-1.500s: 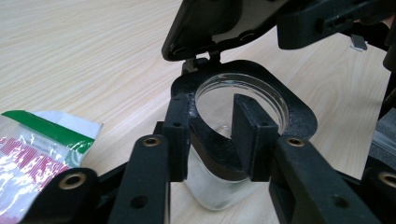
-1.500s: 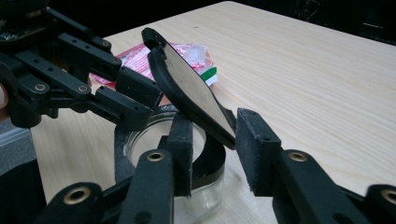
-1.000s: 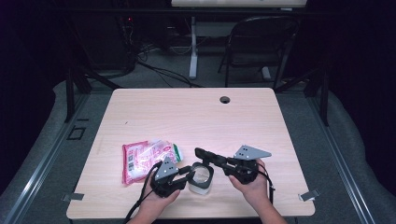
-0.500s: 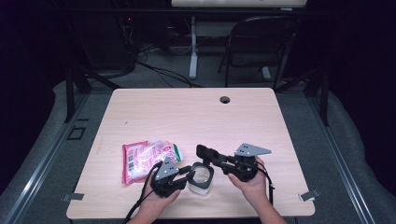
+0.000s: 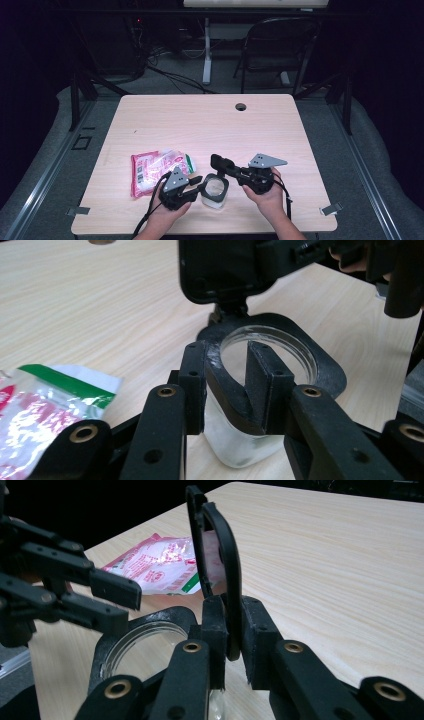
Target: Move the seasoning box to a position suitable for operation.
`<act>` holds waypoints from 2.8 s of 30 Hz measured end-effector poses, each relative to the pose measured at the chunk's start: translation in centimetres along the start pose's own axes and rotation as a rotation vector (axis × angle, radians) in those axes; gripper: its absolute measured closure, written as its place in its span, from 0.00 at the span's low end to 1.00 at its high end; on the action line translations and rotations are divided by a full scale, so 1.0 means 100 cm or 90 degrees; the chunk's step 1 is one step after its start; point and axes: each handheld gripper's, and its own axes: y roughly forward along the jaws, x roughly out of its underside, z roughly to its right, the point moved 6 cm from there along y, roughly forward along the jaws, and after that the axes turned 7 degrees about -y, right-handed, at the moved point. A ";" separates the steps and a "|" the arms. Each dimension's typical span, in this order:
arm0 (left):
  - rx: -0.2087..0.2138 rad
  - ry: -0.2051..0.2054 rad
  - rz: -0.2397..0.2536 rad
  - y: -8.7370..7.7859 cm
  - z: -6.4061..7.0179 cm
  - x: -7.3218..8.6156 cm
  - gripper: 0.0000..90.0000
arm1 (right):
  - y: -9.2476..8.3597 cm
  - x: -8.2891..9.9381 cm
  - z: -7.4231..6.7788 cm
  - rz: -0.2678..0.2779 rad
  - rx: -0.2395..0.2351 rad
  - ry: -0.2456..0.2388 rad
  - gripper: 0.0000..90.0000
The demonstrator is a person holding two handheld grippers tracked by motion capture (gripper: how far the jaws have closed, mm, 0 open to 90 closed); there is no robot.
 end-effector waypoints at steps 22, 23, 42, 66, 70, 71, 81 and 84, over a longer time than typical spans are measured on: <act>-0.106 -0.056 0.005 -0.033 -0.060 0.010 0.68 | -0.012 0.004 0.015 0.009 0.101 -0.005 0.95; -0.110 -0.056 0.001 -0.033 -0.062 0.011 0.68 | -0.013 0.005 0.016 0.008 0.104 0.000 0.95; -0.150 -0.060 -0.022 -0.030 -0.076 0.020 0.64 | -0.030 0.013 0.018 0.013 0.150 0.007 0.95; -0.186 0.006 -0.088 0.002 -0.070 0.033 0.37 | -0.053 0.019 0.009 0.019 0.137 0.005 0.61; -0.212 0.027 -0.108 0.010 -0.073 0.037 0.37 | -0.051 0.024 0.013 0.020 0.138 0.005 0.61; -0.221 0.037 -0.112 0.012 -0.074 0.038 0.37 | -0.051 0.026 0.014 0.016 0.137 0.006 0.61; -0.260 0.046 -0.126 0.018 -0.081 0.044 0.44 | -0.056 0.028 0.018 0.024 0.143 0.017 0.61; -0.270 0.042 -0.130 0.019 -0.084 0.045 0.48 | -0.056 0.028 0.018 0.025 0.143 0.017 0.61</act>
